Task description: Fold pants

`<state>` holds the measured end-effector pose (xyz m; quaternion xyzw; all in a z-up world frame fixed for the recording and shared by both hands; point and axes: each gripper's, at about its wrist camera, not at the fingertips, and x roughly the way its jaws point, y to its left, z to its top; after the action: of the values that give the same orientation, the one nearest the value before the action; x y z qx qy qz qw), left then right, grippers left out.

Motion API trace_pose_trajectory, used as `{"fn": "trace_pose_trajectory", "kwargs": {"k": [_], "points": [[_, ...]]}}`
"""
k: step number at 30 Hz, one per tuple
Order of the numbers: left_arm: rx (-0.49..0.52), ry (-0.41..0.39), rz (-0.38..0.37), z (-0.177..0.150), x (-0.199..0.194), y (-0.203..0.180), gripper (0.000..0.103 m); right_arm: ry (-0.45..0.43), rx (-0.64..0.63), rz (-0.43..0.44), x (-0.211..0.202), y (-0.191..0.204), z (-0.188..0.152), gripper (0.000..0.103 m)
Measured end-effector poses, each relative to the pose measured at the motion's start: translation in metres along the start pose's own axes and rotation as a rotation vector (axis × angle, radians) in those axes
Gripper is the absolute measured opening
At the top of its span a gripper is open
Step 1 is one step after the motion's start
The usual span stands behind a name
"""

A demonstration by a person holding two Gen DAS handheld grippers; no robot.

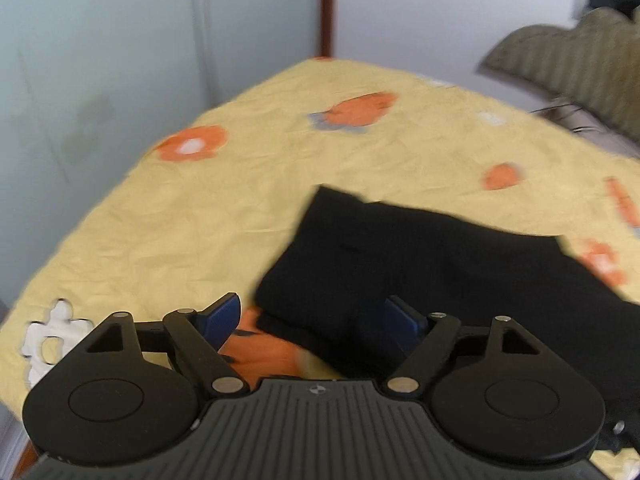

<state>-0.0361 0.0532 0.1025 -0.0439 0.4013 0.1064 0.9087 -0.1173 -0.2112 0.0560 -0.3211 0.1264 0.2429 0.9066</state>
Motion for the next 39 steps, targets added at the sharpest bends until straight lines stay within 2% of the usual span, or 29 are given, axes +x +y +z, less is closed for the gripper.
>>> {"fn": "trace_pose_trajectory", "kwargs": {"k": [2, 5, 7, 11, 14, 15, 16, 20, 23, 24, 25, 27, 30, 31, 33, 34, 35, 36, 37, 39], "points": [[-0.037, 0.043, -0.145, 0.001, -0.007, -0.008, 0.082, 0.059, -0.001, -0.111, -0.018, -0.014, -0.023, 0.014], [-0.051, 0.137, -0.306, -0.003, -0.005, -0.035, 0.083, 0.196, -0.027, -0.218, -0.027, -0.032, -0.058, 0.014], [-0.036, 0.198, -0.398, -0.01, -0.001, -0.062, 0.083, 0.253, -0.056, -0.248, -0.029, -0.039, -0.076, 0.014], [-0.039, 0.326, -0.509, -0.028, 0.012, -0.104, 0.084, 0.307, -0.116, -0.256, -0.025, -0.037, -0.091, 0.015], [-0.055, 0.397, -0.534, -0.036, 0.023, -0.123, 0.085, 0.302, -0.174, -0.279, -0.016, -0.028, -0.091, 0.033], [-0.061, 0.404, -0.533, -0.04, 0.023, -0.126, 0.086, 0.289, -0.191, -0.291, -0.015, -0.026, -0.091, 0.043], [-0.072, 0.409, -0.528, -0.041, 0.026, -0.129, 0.088, 0.277, -0.201, -0.301, -0.016, -0.028, -0.092, 0.048], [-0.154, 0.454, -0.519, -0.042, 0.038, -0.13, 0.093, 0.247, -0.166, -0.291, -0.01, -0.033, -0.087, 0.049], [-0.222, 0.504, -0.54, -0.044, 0.046, -0.128, 0.094, 0.248, -0.142, -0.277, -0.005, -0.038, -0.091, 0.047], [-0.238, 0.515, -0.546, -0.043, 0.048, -0.127, 0.095, 0.242, -0.143, -0.279, -0.005, -0.038, -0.09, 0.041], [-0.251, 0.522, -0.548, -0.044, 0.05, -0.127, 0.096, 0.238, -0.14, -0.281, -0.007, -0.036, -0.089, 0.026], [-0.278, 0.529, -0.537, -0.045, 0.052, -0.127, 0.097, 0.236, -0.117, -0.269, -0.006, -0.038, -0.089, 0.014], [-0.369, 0.528, -0.528, -0.048, 0.059, -0.117, 0.095, 0.237, -0.129, -0.268, -0.006, -0.033, -0.089, 0.007], [-0.407, 0.517, -0.526, -0.049, 0.061, -0.113, 0.093, 0.235, -0.134, -0.271, -0.008, -0.03, -0.089, 0.007], [-0.456, 0.499, -0.516, -0.05, 0.062, -0.106, 0.082, 0.231, -0.135, -0.268, -0.012, -0.028, -0.089, 0.006], [-0.466, 0.493, -0.515, -0.05, 0.062, -0.103, 0.072, 0.23, -0.136, -0.265, -0.013, -0.031, -0.089, 0.006], [-0.475, 0.487, -0.519, -0.051, 0.062, -0.1, 0.054, 0.227, -0.136, -0.263, -0.016, -0.03, -0.089, 0.006], [-0.488, 0.486, -0.533, -0.052, 0.062, -0.097, 0.04, 0.227, -0.136, -0.261, -0.017, -0.031, -0.088, 0.006], [-0.503, 0.497, -0.552, -0.054, 0.063, -0.094, 0.016, 0.227, -0.14, -0.259, -0.019, -0.03, -0.088, 0.006], [-0.512, 0.511, -0.563, -0.059, 0.063, -0.09, 0.011, 0.232, -0.158, -0.254, -0.023, -0.027, -0.088, 0.006]]}}
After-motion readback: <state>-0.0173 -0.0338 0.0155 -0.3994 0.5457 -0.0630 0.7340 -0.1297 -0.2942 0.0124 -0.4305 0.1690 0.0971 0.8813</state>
